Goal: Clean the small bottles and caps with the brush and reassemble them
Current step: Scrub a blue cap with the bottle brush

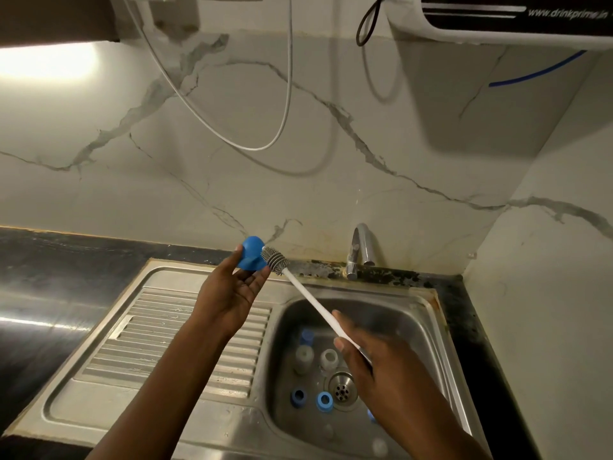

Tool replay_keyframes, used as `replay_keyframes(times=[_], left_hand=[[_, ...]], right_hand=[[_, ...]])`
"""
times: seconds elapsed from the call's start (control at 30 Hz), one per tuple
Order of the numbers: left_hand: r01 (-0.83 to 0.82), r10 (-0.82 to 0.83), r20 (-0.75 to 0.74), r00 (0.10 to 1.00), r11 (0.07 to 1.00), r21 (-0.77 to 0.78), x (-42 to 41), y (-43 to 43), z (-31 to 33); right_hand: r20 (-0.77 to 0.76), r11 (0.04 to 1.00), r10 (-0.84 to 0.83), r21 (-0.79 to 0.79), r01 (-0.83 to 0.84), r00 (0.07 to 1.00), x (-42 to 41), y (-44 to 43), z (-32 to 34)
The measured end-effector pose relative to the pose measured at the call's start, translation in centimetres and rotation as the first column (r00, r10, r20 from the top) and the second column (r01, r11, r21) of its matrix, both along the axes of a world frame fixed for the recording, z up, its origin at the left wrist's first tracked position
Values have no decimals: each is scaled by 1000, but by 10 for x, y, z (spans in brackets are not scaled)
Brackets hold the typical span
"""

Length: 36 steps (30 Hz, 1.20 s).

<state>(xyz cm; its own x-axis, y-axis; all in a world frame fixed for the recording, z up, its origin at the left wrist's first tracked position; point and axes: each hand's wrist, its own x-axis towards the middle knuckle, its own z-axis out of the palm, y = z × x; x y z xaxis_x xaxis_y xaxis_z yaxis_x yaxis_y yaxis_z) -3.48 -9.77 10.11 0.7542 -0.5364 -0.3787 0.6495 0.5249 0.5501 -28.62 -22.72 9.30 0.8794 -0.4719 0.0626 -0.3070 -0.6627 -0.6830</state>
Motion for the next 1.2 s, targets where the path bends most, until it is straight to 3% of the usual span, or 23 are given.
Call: replay_keyframes(times=[0.23,0.53,0.73,1.03,1.2], left_hand=[[168,-172,-36,984,981,-92,-23,-6,-1],[101,-110,98,989,990,97,-7,2,5],[98,-101,31,994,991,94,0,8,-1],[180,-197,92,976,969,169,-19,-2,-7],[131,-137,41,990,984,119,-16,-1,-8]], right_hand=[[54,997,-39,-57,42,998,18,-13,5],[31,999,-1,-32,2,1000,12,-8,11],[5,997,25,78,-25,1000,-1,-2,21],[48,999,-41,-5,41,998,17,-8,10],[20,1000,-14,-2,14,1000,18,-5,7]])
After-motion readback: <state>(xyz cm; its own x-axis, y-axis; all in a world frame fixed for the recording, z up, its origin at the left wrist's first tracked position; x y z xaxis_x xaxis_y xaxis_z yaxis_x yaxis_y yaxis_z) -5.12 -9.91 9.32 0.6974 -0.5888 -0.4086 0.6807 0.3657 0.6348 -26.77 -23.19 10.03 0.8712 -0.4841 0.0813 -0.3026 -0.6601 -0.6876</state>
